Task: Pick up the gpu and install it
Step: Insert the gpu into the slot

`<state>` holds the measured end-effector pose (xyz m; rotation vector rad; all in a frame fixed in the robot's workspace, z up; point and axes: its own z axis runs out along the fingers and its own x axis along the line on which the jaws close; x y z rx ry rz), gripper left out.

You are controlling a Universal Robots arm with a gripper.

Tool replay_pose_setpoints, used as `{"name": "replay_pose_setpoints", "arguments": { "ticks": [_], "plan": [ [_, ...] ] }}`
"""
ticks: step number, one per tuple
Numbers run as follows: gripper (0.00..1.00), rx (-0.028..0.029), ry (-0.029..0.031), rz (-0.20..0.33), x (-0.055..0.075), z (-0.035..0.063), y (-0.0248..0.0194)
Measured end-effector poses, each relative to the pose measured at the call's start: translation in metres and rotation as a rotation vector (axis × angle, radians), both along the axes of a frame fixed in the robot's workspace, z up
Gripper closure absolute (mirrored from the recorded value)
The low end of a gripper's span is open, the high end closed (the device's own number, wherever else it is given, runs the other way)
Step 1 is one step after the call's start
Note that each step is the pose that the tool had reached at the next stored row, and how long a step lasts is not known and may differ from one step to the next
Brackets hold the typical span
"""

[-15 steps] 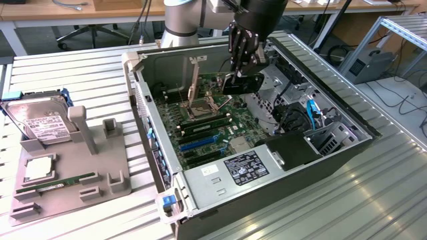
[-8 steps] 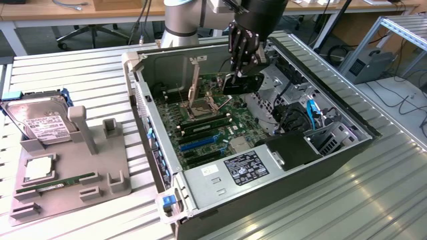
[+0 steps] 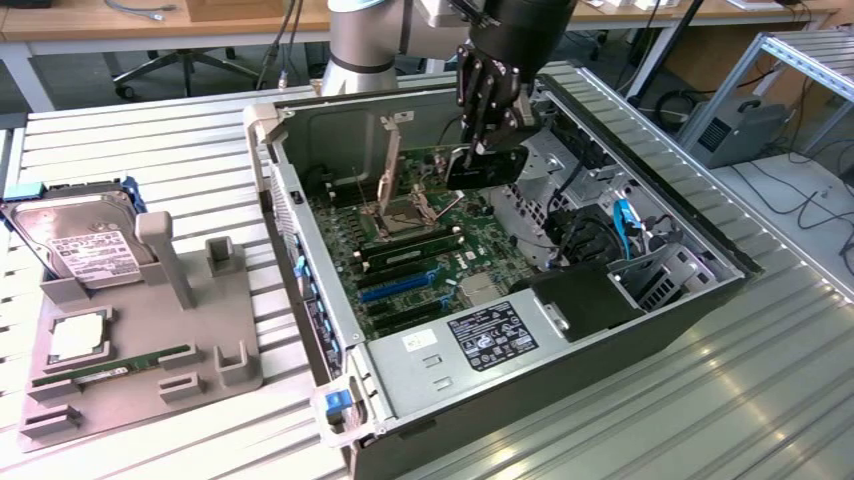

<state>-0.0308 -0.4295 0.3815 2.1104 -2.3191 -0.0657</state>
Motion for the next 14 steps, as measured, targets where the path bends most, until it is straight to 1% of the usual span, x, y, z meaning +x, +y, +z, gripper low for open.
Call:
{"name": "replay_pose_setpoints", "arguments": {
  "ticks": [14],
  "plan": [
    [0.73,0.0000,0.0000,0.027,0.0005,0.0000,0.0000]
  ]
}}
